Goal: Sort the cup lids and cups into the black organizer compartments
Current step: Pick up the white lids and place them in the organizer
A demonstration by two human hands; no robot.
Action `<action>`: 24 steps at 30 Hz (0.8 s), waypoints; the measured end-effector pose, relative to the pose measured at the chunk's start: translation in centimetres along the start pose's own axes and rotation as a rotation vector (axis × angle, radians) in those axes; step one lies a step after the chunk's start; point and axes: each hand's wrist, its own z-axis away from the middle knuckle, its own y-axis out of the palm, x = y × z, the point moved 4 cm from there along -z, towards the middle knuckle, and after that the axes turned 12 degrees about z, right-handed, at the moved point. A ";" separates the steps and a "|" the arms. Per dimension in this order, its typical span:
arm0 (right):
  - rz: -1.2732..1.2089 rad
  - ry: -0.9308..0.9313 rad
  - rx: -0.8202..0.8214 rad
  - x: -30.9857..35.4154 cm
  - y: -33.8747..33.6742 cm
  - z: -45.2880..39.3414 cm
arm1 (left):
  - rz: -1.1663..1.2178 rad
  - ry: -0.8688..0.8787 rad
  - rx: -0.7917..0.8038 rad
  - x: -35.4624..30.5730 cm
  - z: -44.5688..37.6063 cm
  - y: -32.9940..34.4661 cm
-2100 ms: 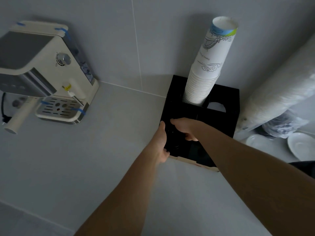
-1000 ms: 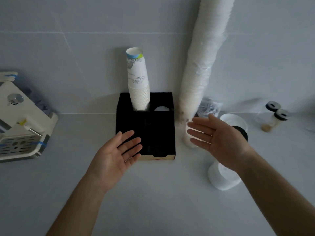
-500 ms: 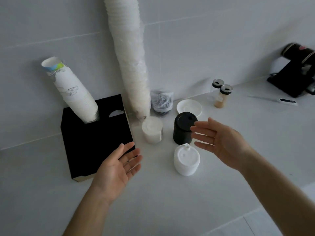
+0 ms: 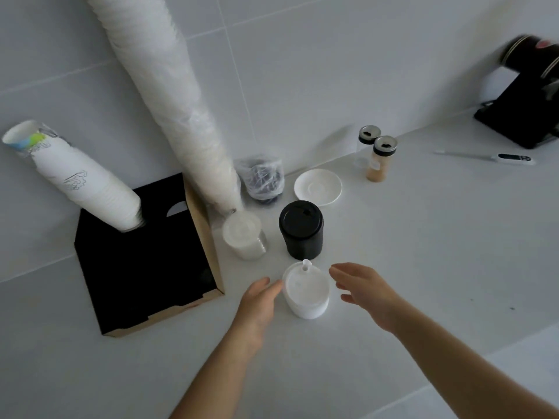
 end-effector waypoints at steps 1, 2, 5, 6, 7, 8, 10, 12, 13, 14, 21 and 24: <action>0.015 0.009 0.019 -0.3 0.5 -0.5 | -0.050 -0.005 -0.021 0.4 -0.3 0.4; 0.024 0.018 0.040 -0.6 1.0 -0.9 | -0.086 -0.003 -0.035 0.7 -0.6 0.9; 0.089 0.026 0.063 -0.7 1.8 -1.8 | -0.130 0.003 -0.033 1.3 -1.2 1.9; 0.107 0.025 0.063 -0.8 1.8 -2.1 | -0.126 -0.006 -0.034 1.4 -1.2 2.1; 0.112 0.027 0.065 -0.8 1.8 -2.4 | -0.114 -0.015 -0.038 1.7 -1.4 2.1; 0.116 0.031 0.068 -0.9 1.6 -2.7 | -0.102 -0.026 -0.045 1.8 -1.5 2.1; 0.125 0.044 0.090 -1.0 1.3 -3.3 | -0.090 -0.037 -0.064 2.1 -1.6 2.0; 0.108 0.066 0.110 -1.2 1.3 -3.7 | -0.071 -0.050 -0.063 2.4 -1.7 2.0; 0.100 0.070 0.121 -1.2 1.3 -3.8 | -0.053 -0.052 -0.047 2.5 -1.9 2.0; 0.099 0.070 0.133 -1.3 1.3 -3.8 | -0.039 -0.046 -0.026 2.5 -1.9 2.2; 0.105 0.081 0.238 -1.1 1.1 -4.2 | 0.018 -0.112 0.049 3.0 -1.4 3.0; 0.117 0.103 0.279 -0.9 1.0 -4.6 | 0.014 -0.068 0.008 2.9 -1.1 3.3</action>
